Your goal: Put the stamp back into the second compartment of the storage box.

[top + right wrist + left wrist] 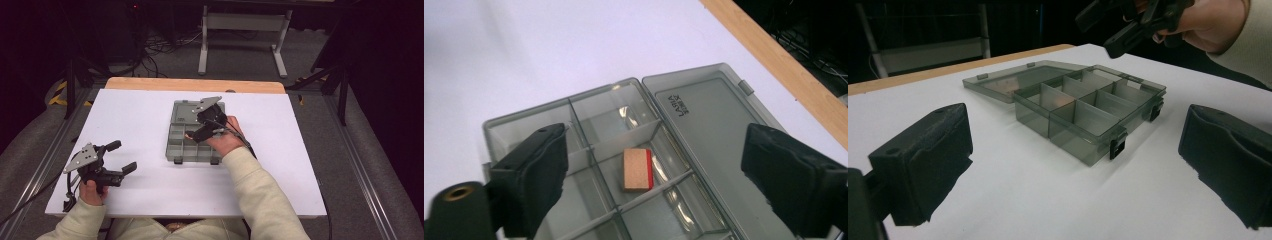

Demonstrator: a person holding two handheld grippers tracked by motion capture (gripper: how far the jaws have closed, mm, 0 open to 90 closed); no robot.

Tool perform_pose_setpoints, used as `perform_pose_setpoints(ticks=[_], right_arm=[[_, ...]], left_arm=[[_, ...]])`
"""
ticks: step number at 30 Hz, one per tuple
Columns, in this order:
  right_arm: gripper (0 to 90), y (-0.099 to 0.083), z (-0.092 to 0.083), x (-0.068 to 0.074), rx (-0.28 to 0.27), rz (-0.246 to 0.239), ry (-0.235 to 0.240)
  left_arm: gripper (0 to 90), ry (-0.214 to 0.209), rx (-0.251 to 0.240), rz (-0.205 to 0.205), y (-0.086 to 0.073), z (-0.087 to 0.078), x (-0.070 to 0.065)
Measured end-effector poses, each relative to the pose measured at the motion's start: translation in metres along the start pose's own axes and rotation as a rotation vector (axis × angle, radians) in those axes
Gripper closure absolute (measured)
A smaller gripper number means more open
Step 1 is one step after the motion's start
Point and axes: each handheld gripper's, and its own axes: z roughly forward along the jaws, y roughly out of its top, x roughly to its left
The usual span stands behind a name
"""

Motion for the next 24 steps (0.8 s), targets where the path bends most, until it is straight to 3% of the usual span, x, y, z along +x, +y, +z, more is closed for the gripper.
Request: perform_pose_setpoints(ticks=[13, 24], right_arm=[[3.1, 0.0, -0.031, 0.019, -0.061, -0.032, 0.003], [1.3, -0.016, -0.062, 0.028, -0.14, -0.01, -0.017]], left_arm=[[1.5, 0.001, 0.001, 0.001, 0.0, 0.0, 0.0], [1.5, 0.003, -0.002, 0.0, 0.0, 0.0, 0.0]])
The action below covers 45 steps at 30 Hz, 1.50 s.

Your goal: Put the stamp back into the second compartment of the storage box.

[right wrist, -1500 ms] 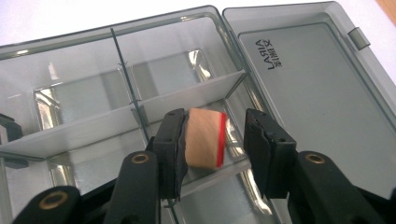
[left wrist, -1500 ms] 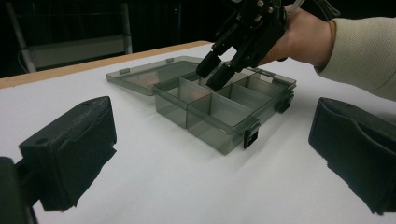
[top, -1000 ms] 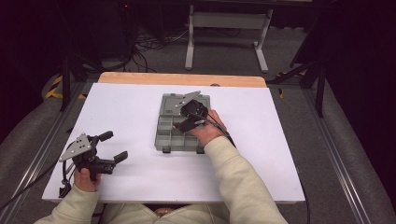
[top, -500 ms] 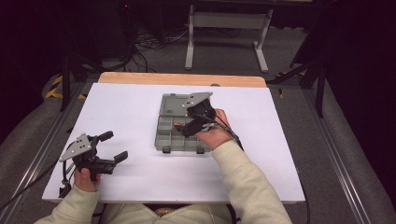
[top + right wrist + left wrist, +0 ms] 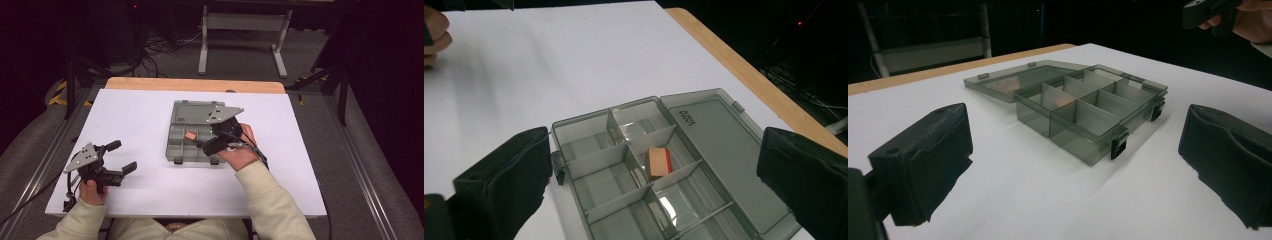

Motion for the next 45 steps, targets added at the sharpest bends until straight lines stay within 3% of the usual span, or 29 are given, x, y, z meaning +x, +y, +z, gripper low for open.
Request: perform_pose_setpoints(ticks=[8, 19, 26, 36, 45], right_arm=[[0.1, -0.014, -0.022, 0.008, -0.039, 0.016, -0.022], [0.0, -0.049, -0.044, 0.014, -0.118, 0.077, -0.05], [0.0, -0.073, -0.057, 0.015, -0.184, 0.091, -0.077], [0.0, -0.103, -0.067, 0.018, -0.248, 0.126, -0.105], [0.0, -0.123, -0.066, 0.019, -0.256, 0.165, -0.121]], left_arm=[[1.5, 0.001, -0.001, 0.001, 0.0, 0.0, 0.0], [1.5, 0.004, 0.001, 0.004, 0.0, 0.0, 0.0], [1.5, 0.004, -0.003, 0.004, 0.0, 0.001, -0.001], [1.5, 0.008, -0.002, 0.005, 0.0, 0.0, -0.001], [1.5, 0.011, -0.005, 0.008, 0.0, 0.0, -0.001]])
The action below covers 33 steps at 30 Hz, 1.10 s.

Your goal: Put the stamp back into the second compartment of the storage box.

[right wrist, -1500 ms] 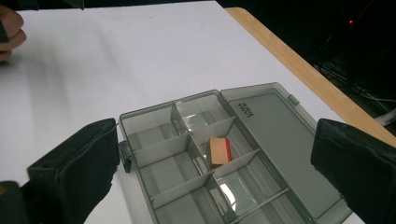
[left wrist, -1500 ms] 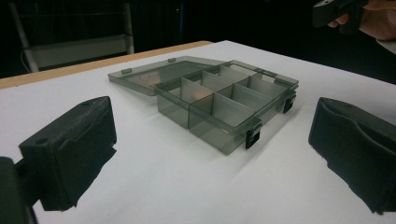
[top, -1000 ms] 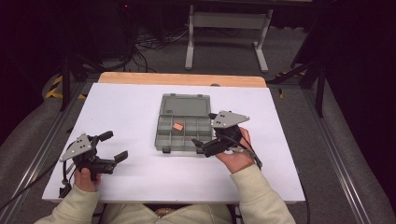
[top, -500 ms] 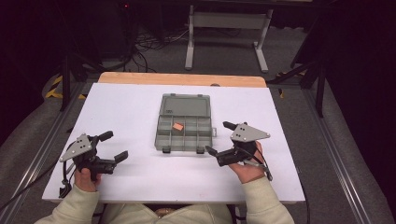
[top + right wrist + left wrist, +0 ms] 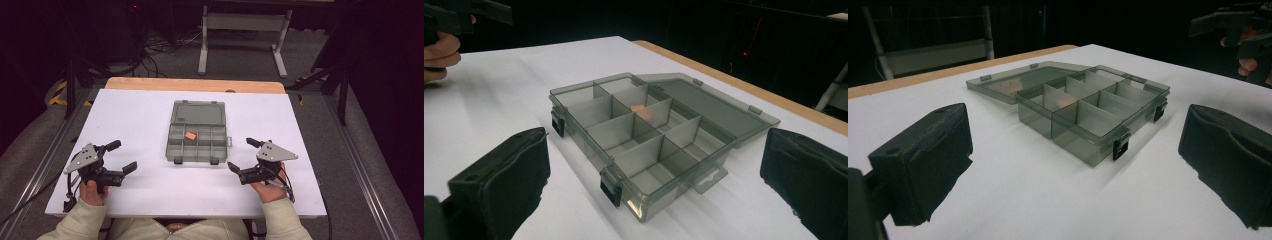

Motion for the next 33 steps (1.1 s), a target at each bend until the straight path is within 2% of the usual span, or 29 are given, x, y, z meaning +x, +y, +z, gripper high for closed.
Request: perform_pose_setpoints(ticks=[6, 20, 22, 33], right_arm=[[0.0, -0.011, -0.002, -0.001, -0.002, 0.018, -0.018], [0.0, -0.039, 0.0, 0.0, 0.019, 0.052, -0.028], [0.0, -0.042, 0.003, 0.0, 0.042, 0.059, -0.028], [0.0, -0.04, 0.001, 0.001, 0.018, 0.058, -0.041]], left_arm=[[1.5, -0.001, -0.001, 0.002, 0.0, 0.0, 0.0], [1.5, -0.001, -0.008, 0.014, -0.001, 0.0, 0.0], [1.5, -0.002, -0.009, 0.009, -0.001, 0.0, 0.0], [1.5, 0.01, -0.016, -0.005, -0.001, -0.001, 0.002]])
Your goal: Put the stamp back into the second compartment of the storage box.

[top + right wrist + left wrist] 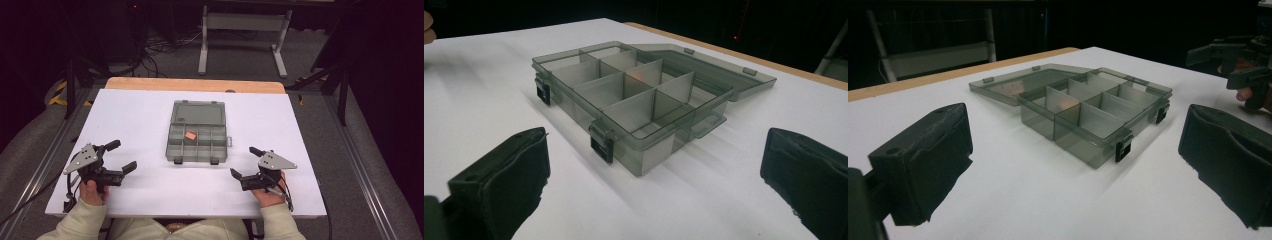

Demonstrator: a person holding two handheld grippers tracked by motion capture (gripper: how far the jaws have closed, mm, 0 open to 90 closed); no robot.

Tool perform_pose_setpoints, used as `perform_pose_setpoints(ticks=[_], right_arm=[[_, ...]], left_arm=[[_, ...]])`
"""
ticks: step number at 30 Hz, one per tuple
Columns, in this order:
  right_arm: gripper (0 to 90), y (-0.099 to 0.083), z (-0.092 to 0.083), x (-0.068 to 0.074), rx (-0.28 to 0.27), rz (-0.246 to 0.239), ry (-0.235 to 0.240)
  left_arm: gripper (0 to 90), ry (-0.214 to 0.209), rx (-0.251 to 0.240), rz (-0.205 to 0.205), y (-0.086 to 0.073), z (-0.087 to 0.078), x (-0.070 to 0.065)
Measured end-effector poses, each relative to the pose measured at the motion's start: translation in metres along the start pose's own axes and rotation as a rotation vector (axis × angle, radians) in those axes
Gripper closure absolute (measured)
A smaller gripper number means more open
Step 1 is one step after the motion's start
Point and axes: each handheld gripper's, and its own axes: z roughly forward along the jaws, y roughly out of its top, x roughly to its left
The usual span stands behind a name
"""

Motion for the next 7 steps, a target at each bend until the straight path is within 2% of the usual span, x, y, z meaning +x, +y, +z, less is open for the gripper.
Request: perform_pose_setpoints(ticks=[7], right_arm=[[0.0, 0.0009, -0.0018, 0.0004, -0.018, 0.0, -0.006]], left_arm=[[1.5, 0.001, -0.004, 0.008, -0.0001, -0.0001, 0.0016]])
